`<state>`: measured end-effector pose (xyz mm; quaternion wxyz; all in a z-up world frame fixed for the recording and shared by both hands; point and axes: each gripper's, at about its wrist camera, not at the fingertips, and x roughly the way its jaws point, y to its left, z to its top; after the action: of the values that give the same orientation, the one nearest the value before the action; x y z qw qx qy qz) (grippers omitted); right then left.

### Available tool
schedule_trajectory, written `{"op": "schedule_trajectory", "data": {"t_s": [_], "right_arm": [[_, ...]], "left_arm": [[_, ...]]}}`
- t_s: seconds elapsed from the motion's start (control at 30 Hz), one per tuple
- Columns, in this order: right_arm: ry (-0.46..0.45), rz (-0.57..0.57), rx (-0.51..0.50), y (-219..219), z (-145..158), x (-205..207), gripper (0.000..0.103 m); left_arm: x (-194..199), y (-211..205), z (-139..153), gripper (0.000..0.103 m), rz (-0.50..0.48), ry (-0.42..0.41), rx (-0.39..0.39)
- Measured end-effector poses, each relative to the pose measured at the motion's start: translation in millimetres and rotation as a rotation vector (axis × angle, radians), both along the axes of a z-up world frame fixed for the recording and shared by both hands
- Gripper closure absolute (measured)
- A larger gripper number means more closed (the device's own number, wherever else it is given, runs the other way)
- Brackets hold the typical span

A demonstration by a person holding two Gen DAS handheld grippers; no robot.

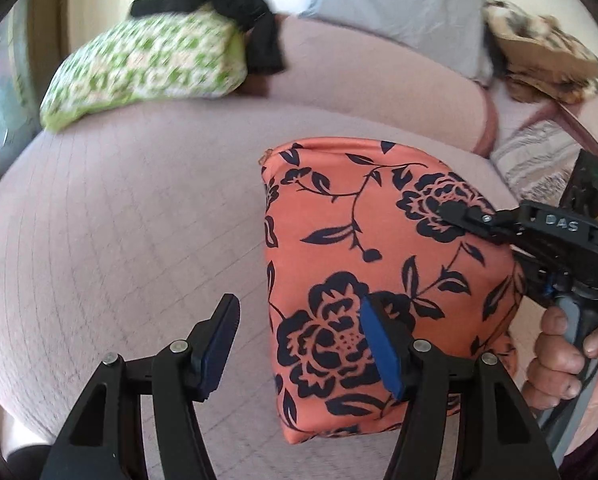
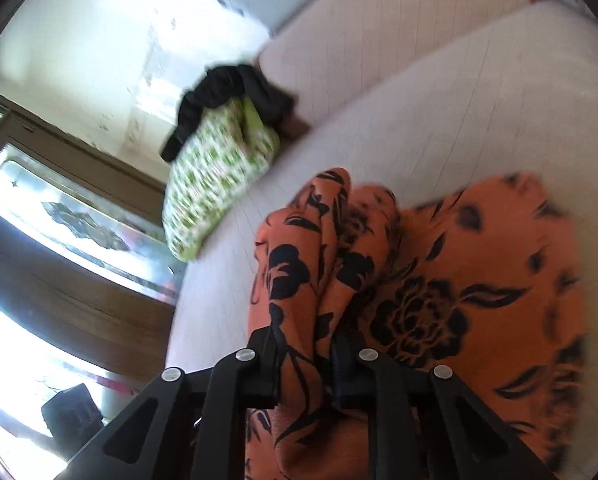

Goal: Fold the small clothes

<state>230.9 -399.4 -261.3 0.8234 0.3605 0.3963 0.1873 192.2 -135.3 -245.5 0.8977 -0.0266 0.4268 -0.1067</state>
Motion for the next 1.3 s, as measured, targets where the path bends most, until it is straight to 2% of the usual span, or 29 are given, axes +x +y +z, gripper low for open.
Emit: {"op": "schedule_trajectory", "data": {"t_s": [0.13, 0.17, 0.23, 0.27, 0.33, 0.37, 0.43, 0.53, 0.57, 0.63, 0.7, 0.73, 0.77, 0.8, 0.87, 0.9, 0.97, 1.03, 1.1, 1.2, 1.3], "right_arm": [[-0.041, -0.051, -0.014, -45, 14, -37, 0.084], [-0.024, -0.054, -0.020, -54, 11, -45, 0.084], [0.046, -0.056, -0.025, -73, -6, -53, 0.080], [0.109, -0.056, -0.014, -82, -21, -51, 0.075], [0.294, -0.075, 0.007, -98, -58, -43, 0.050], [0.341, -0.107, 0.042, -105, -69, -40, 0.038], [0.324, -0.179, 0.114, -124, -71, -46, 0.038], [0.152, -0.230, 0.119, -132, -37, -48, 0.038], [0.075, -0.232, 0.134, -129, -23, -47, 0.038], [-0.011, -0.198, 0.160, -119, -7, -41, 0.041], [-0.050, -0.146, 0.170, -99, 1, -24, 0.049], [-0.040, -0.139, 0.165, -88, 0, -16, 0.049], [-0.015, -0.136, 0.160, -82, -6, -7, 0.049], [0.042, -0.137, 0.152, -74, -18, 6, 0.049], [0.293, -0.173, 0.116, -65, -70, 41, 0.048], [0.347, -0.184, 0.141, -65, -87, 49, 0.050], [0.320, -0.221, 0.199, -75, -84, 50, 0.048], [0.319, -0.205, 0.233, -76, -81, 50, 0.039], [0.302, -0.197, 0.218, -75, -80, 47, 0.039], [0.282, -0.186, 0.178, -72, -68, 42, 0.038], [0.230, -0.178, 0.139, -72, -43, 25, 0.037]], "left_arm": [[-3, -35, 1, 0.039, -0.076, -0.004, 0.027], [-3, -42, -2, 0.038, -0.091, 0.003, 0.041], [-2, -62, -19, 0.034, -0.121, 0.031, 0.118], [-1, -70, -28, 0.034, -0.125, 0.046, 0.160], [2, -80, -48, 0.033, -0.117, 0.094, 0.234], [2, -81, -51, 0.033, -0.110, 0.102, 0.226], [1, -76, -46, 0.033, -0.099, 0.111, 0.196], [5, -66, -37, 0.033, -0.092, 0.113, 0.178], [5, -62, -34, 0.033, -0.081, 0.102, 0.167], [2, -59, -27, 0.033, -0.070, 0.073, 0.146], [-2, -60, -22, 0.033, -0.061, 0.037, 0.162], [-3, -62, -22, 0.031, -0.058, 0.029, 0.177], [-5, -64, -23, 0.026, -0.058, 0.031, 0.189], [-4, -67, -30, 0.020, -0.059, 0.049, 0.215], [-3, -72, -50, 0.014, -0.061, 0.127, 0.290], [-2, -70, -56, 0.014, -0.067, 0.134, 0.279], [-8, -66, -55, 0.010, -0.053, 0.090, 0.259], [-12, -68, -55, 0.009, -0.070, 0.074, 0.282], [-13, -69, -53, 0.009, -0.080, 0.078, 0.290], [-12, -67, -52, 0.009, -0.052, 0.115, 0.263], [-11, -66, -59, 0.000, -0.041, 0.139, 0.266]]}}
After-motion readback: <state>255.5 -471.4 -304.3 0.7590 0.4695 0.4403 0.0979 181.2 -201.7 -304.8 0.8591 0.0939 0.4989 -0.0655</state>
